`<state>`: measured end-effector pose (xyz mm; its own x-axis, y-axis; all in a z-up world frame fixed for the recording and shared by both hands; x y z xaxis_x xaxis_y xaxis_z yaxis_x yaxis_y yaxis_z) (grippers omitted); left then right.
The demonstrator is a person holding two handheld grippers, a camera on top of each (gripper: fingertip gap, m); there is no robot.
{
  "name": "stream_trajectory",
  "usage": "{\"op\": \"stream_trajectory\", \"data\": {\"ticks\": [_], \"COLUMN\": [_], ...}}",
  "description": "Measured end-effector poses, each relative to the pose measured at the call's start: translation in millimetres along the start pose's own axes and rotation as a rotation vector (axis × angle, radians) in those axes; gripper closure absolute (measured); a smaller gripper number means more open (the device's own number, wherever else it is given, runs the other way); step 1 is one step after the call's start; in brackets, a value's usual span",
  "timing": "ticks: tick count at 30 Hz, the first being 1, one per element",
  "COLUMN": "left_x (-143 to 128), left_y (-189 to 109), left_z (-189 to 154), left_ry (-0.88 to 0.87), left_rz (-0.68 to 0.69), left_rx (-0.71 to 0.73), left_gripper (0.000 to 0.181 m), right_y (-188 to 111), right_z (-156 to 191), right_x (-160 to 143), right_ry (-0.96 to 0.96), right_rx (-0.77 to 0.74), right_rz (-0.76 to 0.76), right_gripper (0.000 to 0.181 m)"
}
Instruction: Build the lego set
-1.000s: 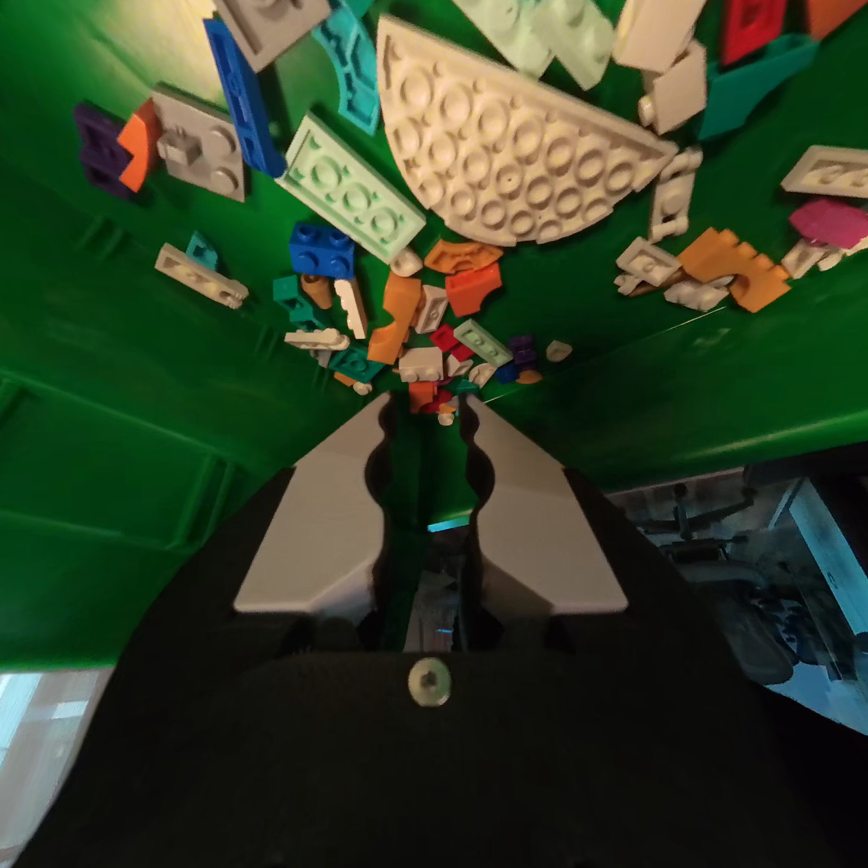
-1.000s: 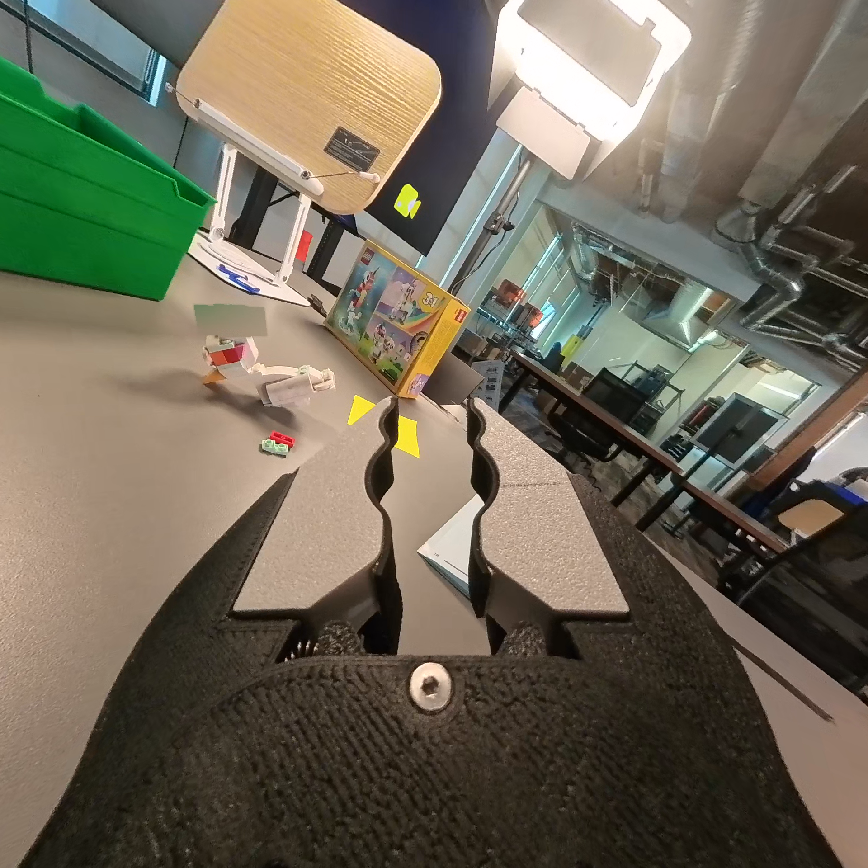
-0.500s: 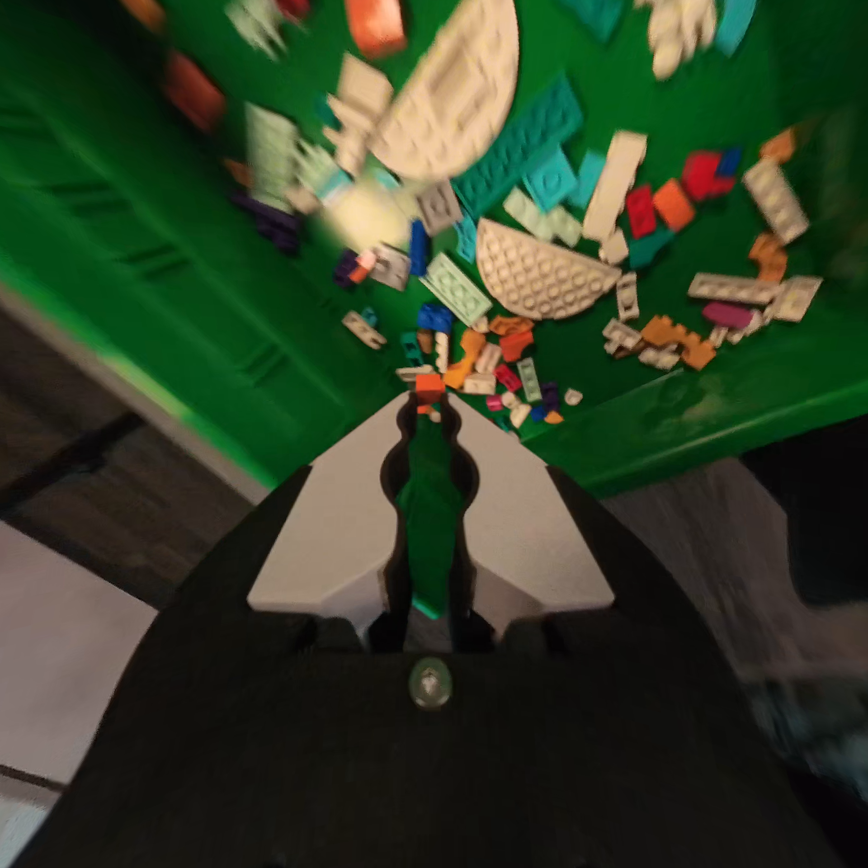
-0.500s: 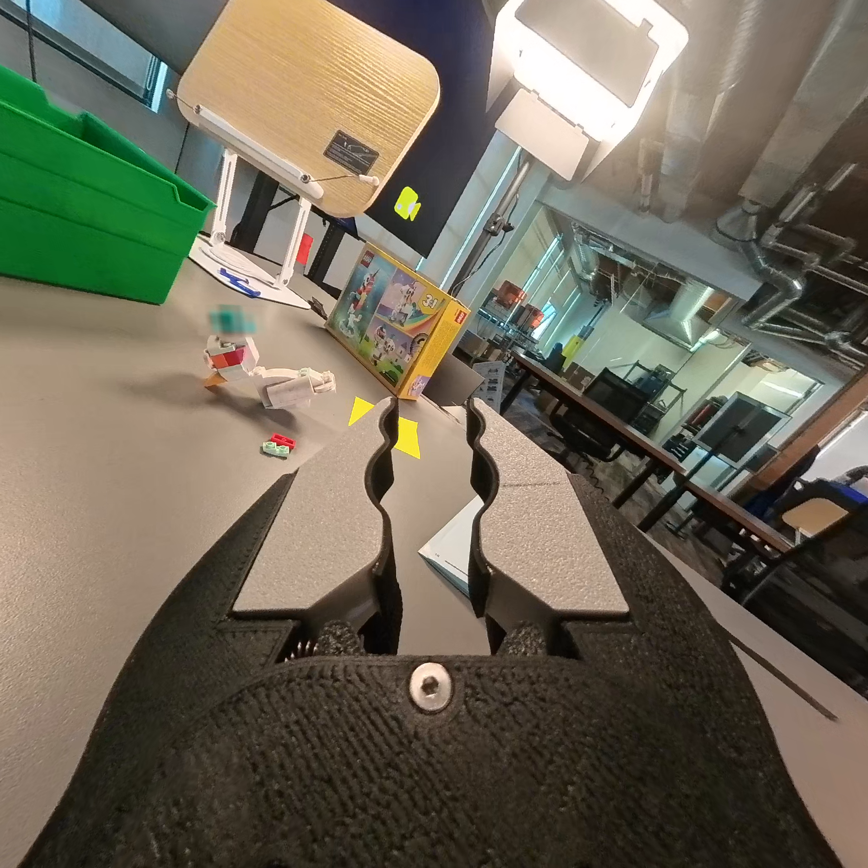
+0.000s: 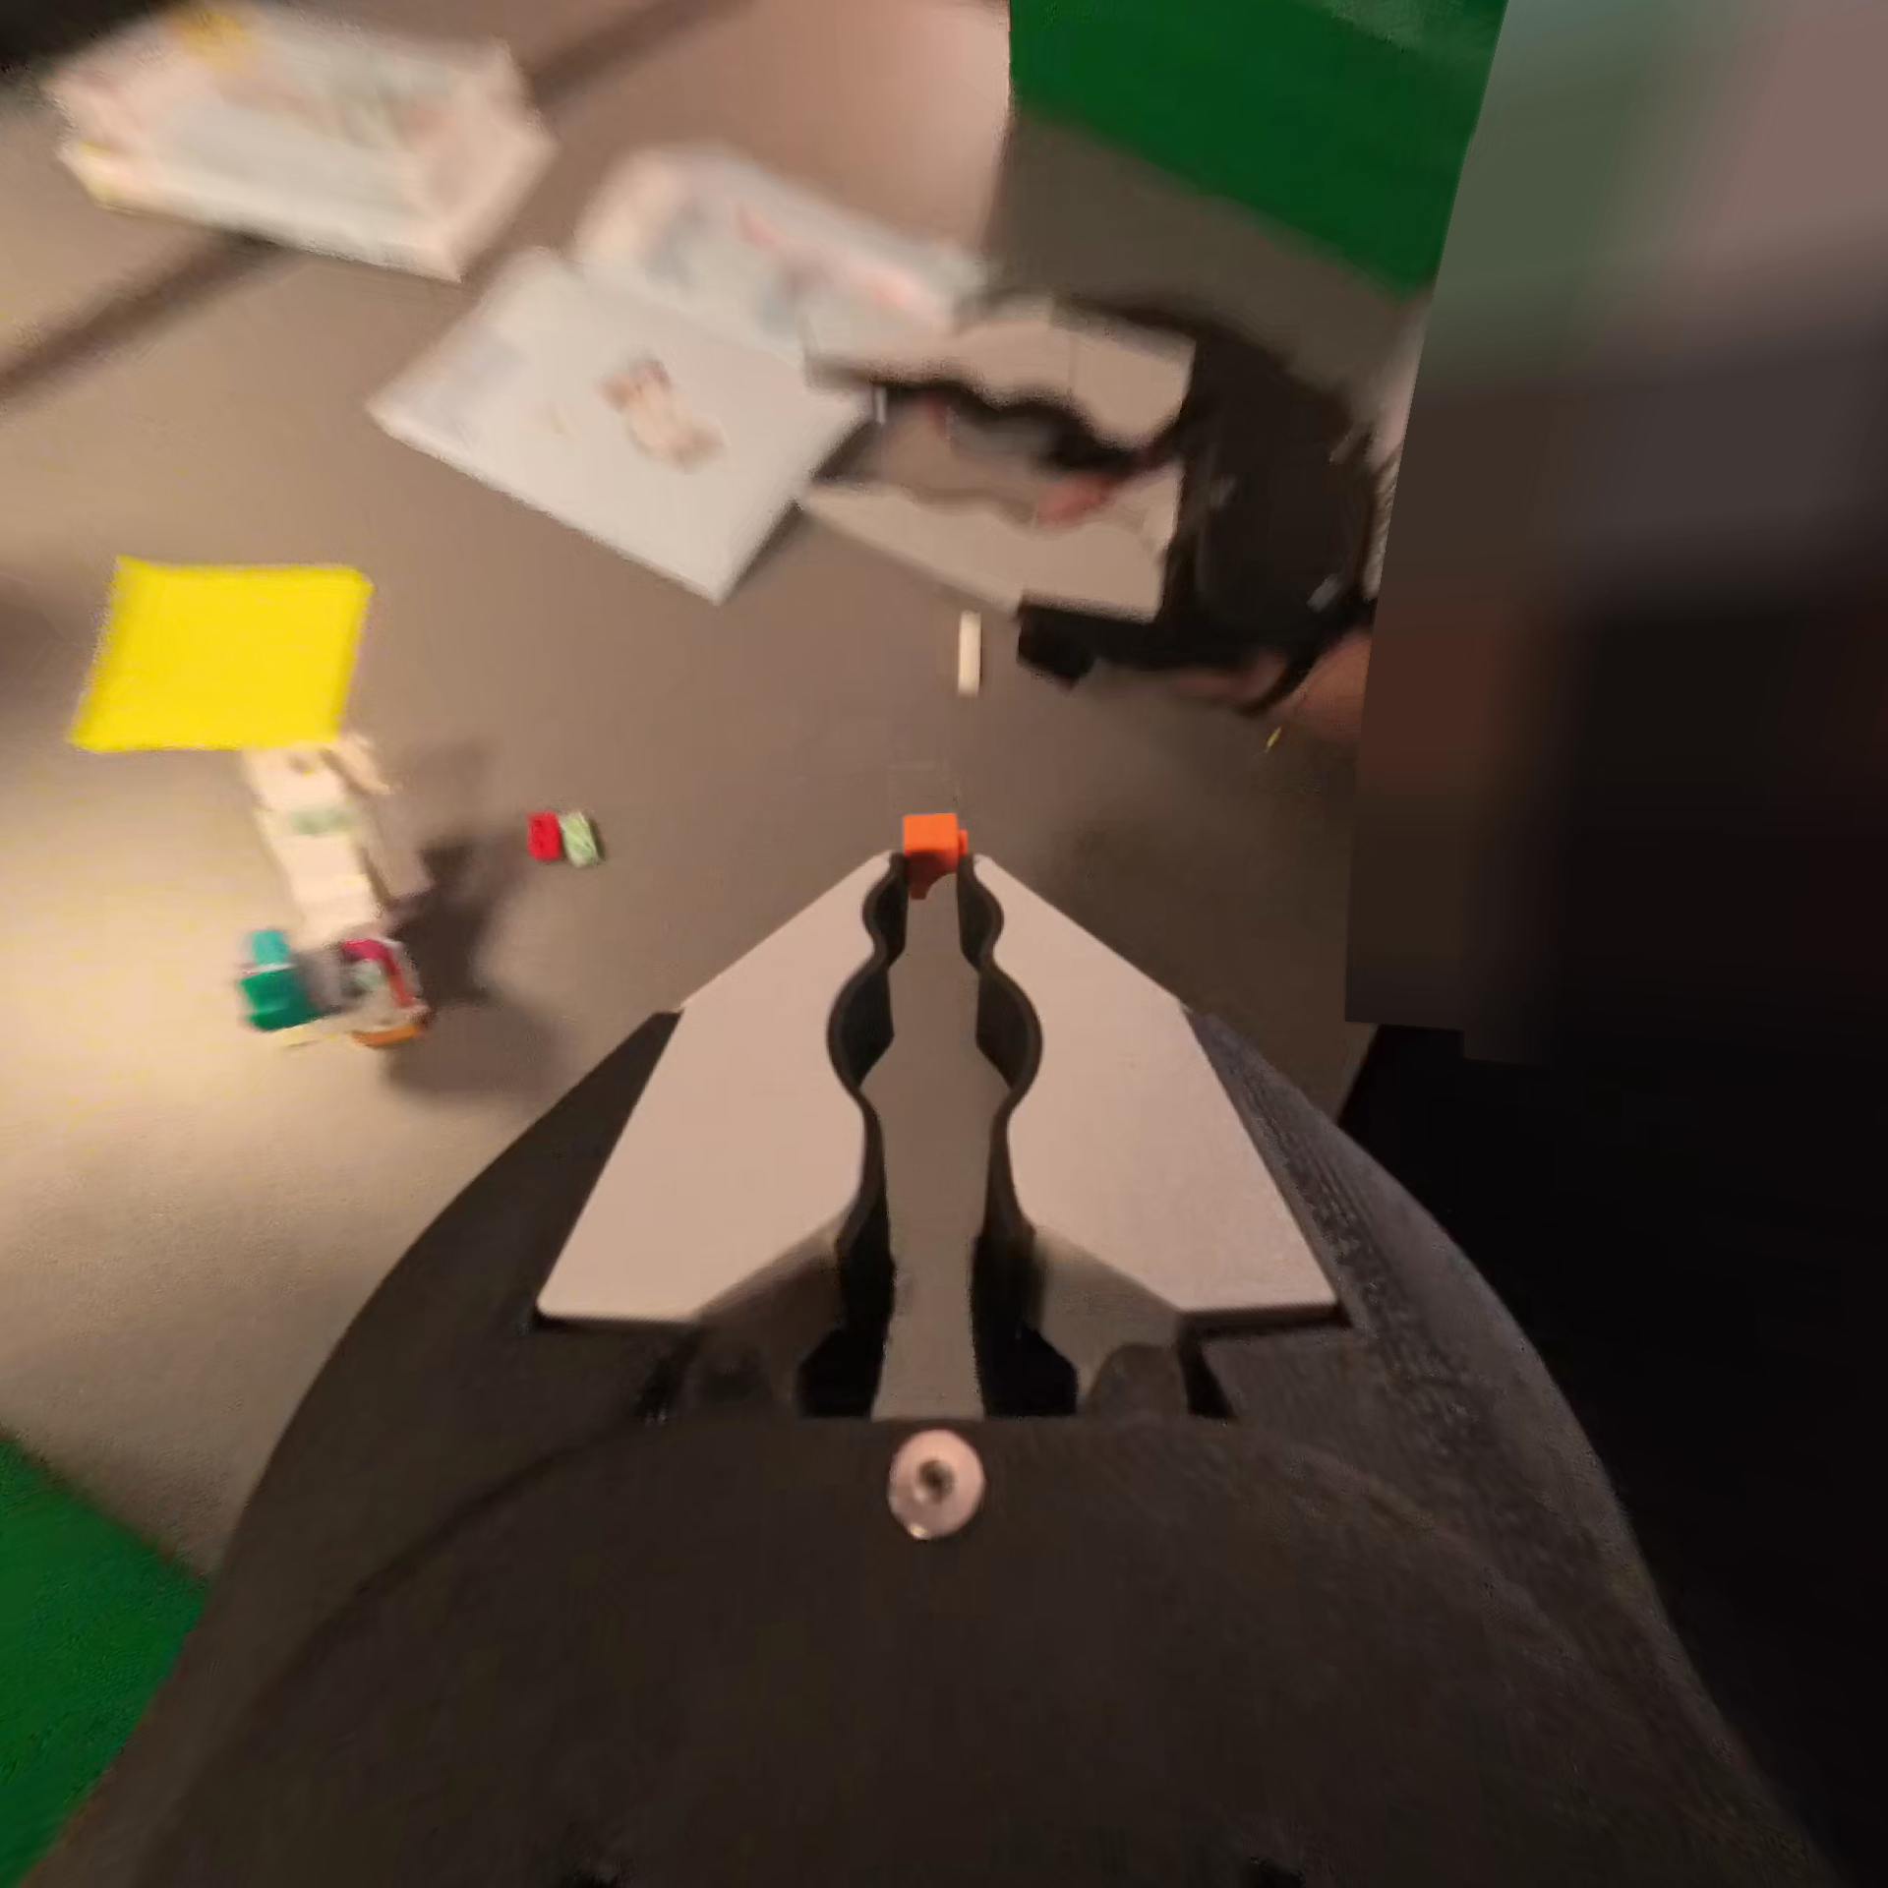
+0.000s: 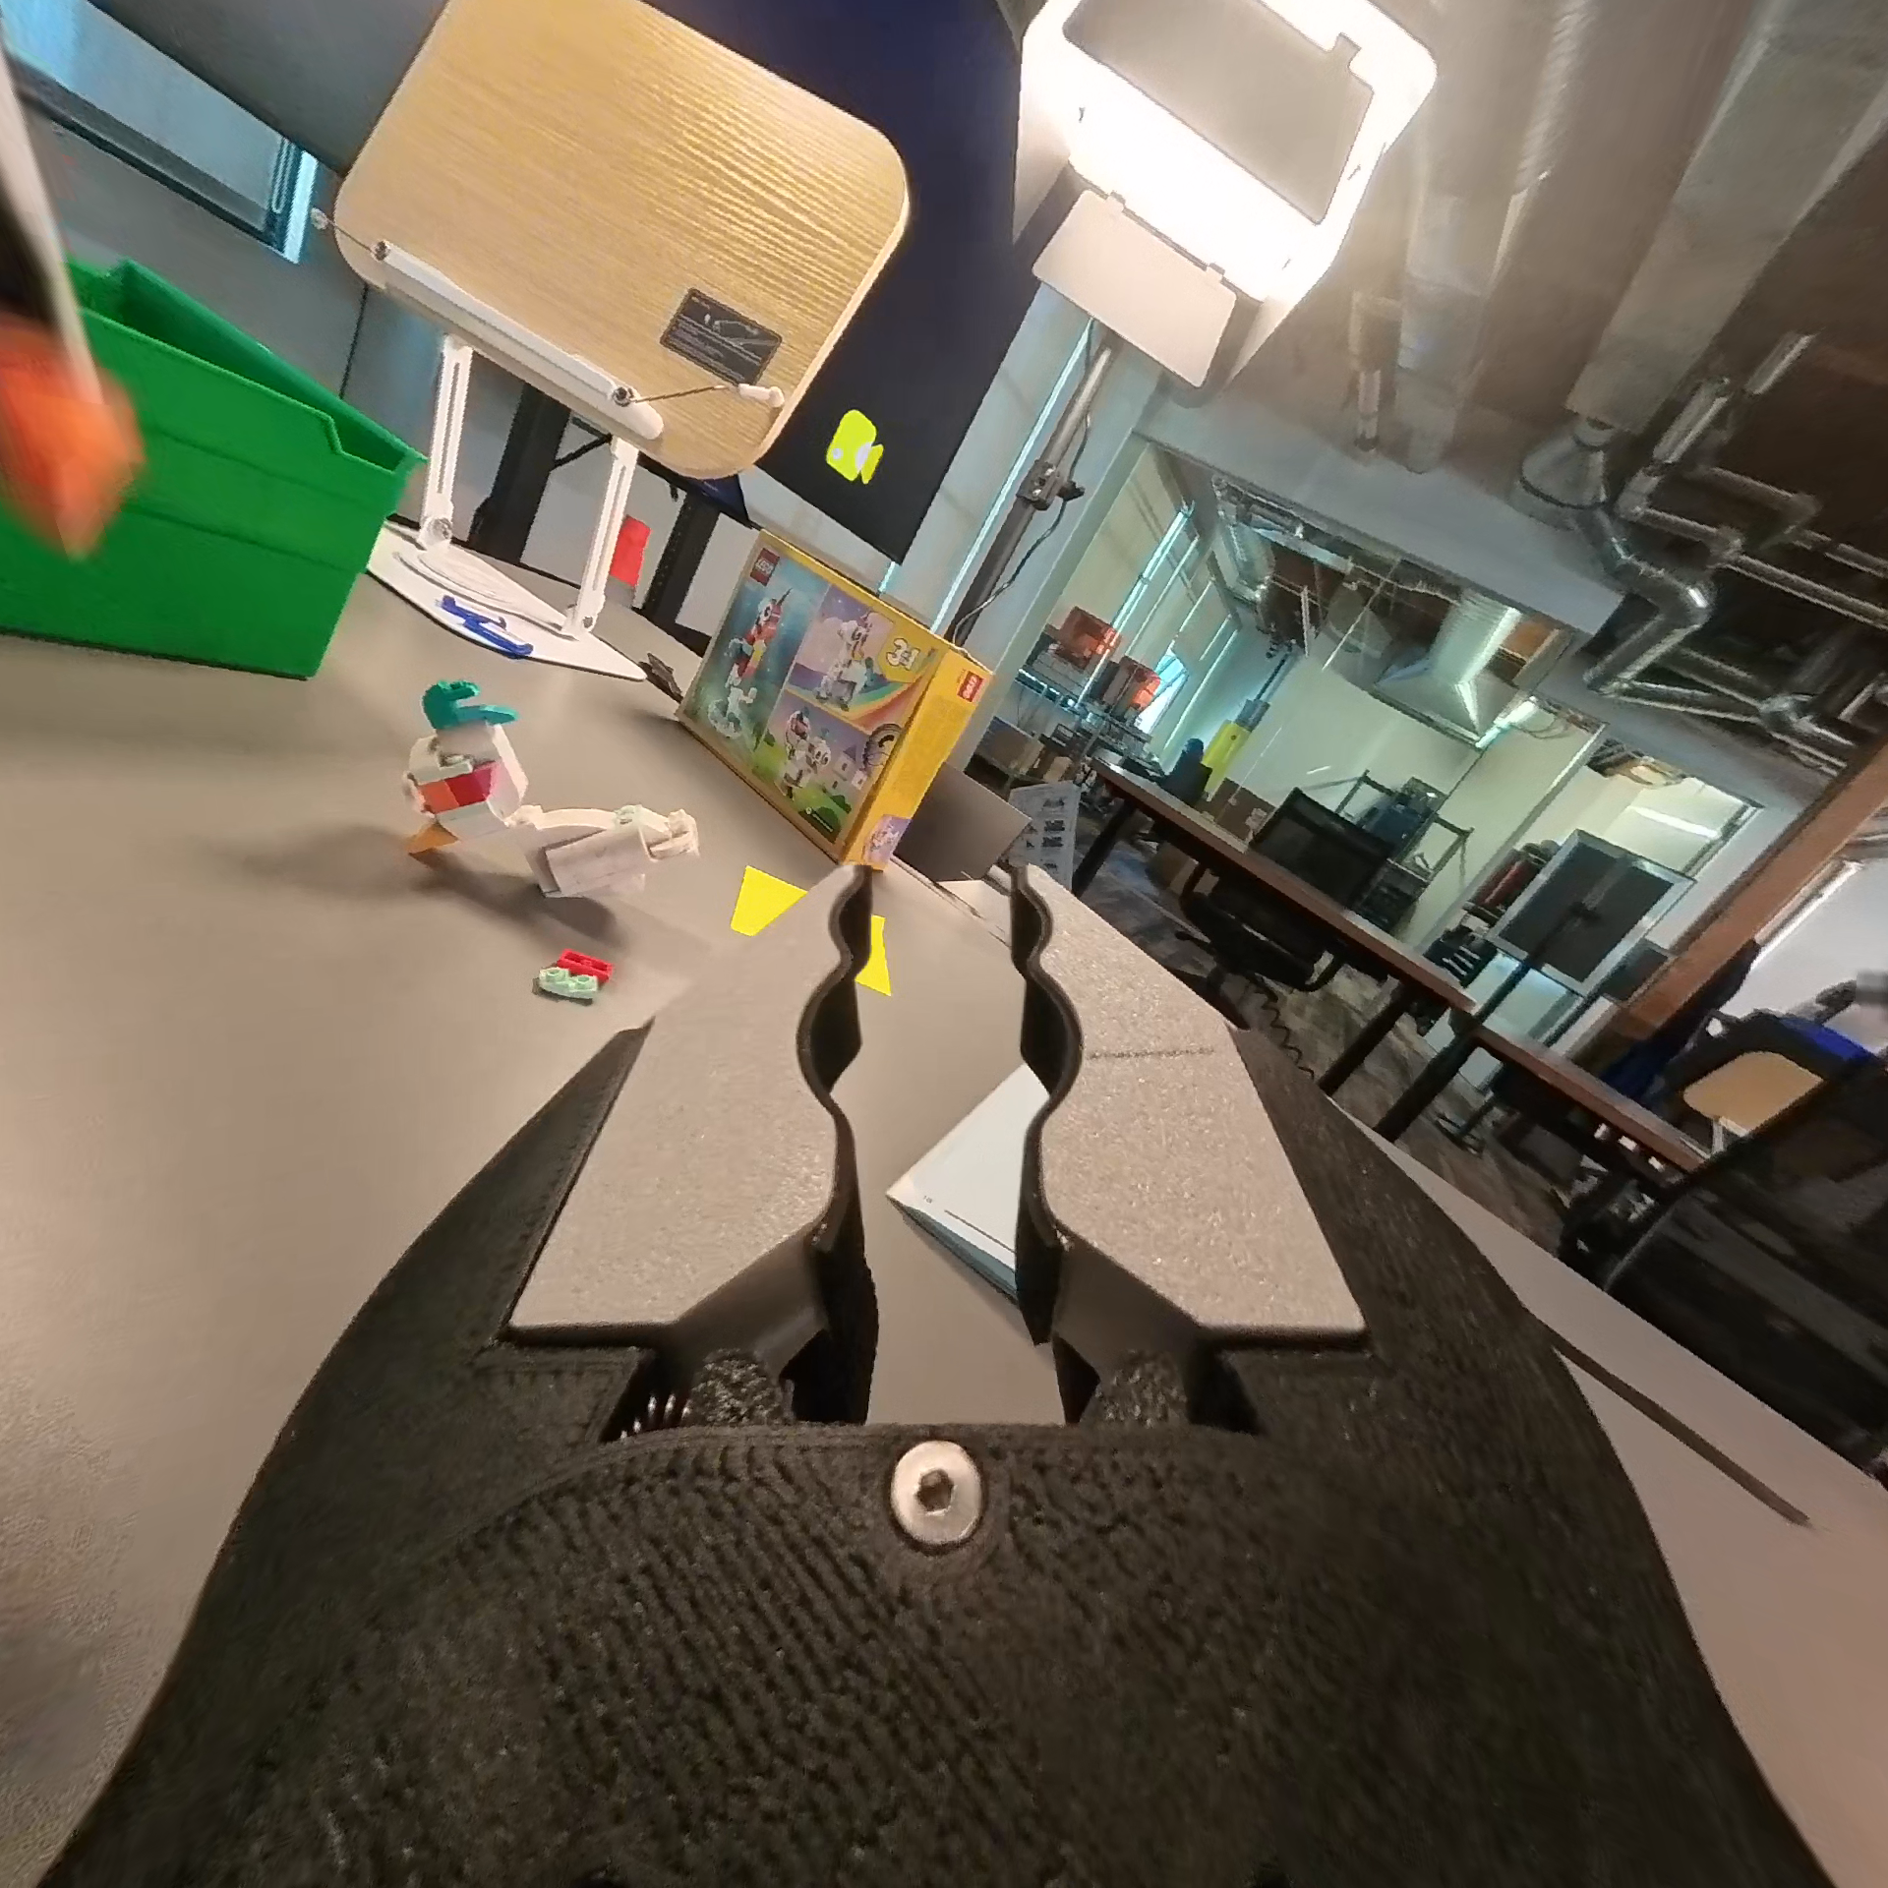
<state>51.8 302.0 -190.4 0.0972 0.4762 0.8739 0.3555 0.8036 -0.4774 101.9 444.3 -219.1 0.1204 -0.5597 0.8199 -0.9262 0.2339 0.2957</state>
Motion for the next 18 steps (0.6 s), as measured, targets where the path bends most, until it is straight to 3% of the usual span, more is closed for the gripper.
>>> {"op": "stream_trajectory", "data": {"ticks": [4,8,13,18], "left_x": [-43,-64,-66,-31], "left_y": [62,85,86,55], "left_z": [18,30,36,35], "left_ry": [0.023,-0.038,-0.05,0.004], "left_rz": [0.245,0.337,0.355,0.153], "left_rx": [0.044,0.058,0.084,0.139], "left_gripper": [0.173,0.173,0.155,0.155], "right_y": [-2,-3,-4,-5], "right_z": [-3,-5,-9,-10], "right_x": [0,0,-1,-1], "right_ry": [0.006,0.017,0.022,0.025], "right_rx": [-0.011,-0.02,-0.038,-0.044], "right_rz": [-0.001,-0.001,0.001,0.003], "right_gripper": [0.157,0.157,0.158,0.158]}}
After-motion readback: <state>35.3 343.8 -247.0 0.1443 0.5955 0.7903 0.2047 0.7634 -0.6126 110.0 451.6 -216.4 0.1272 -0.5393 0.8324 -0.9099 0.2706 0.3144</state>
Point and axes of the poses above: each gripper's, where its closed fingertips meet, y out along the fingers, x out of its top, z = x × y across the jaws, the point moved 4 cm from there along -y, back along the fingers, and after that the axes turned 8 degrees about -z, right-handed, at the moved point
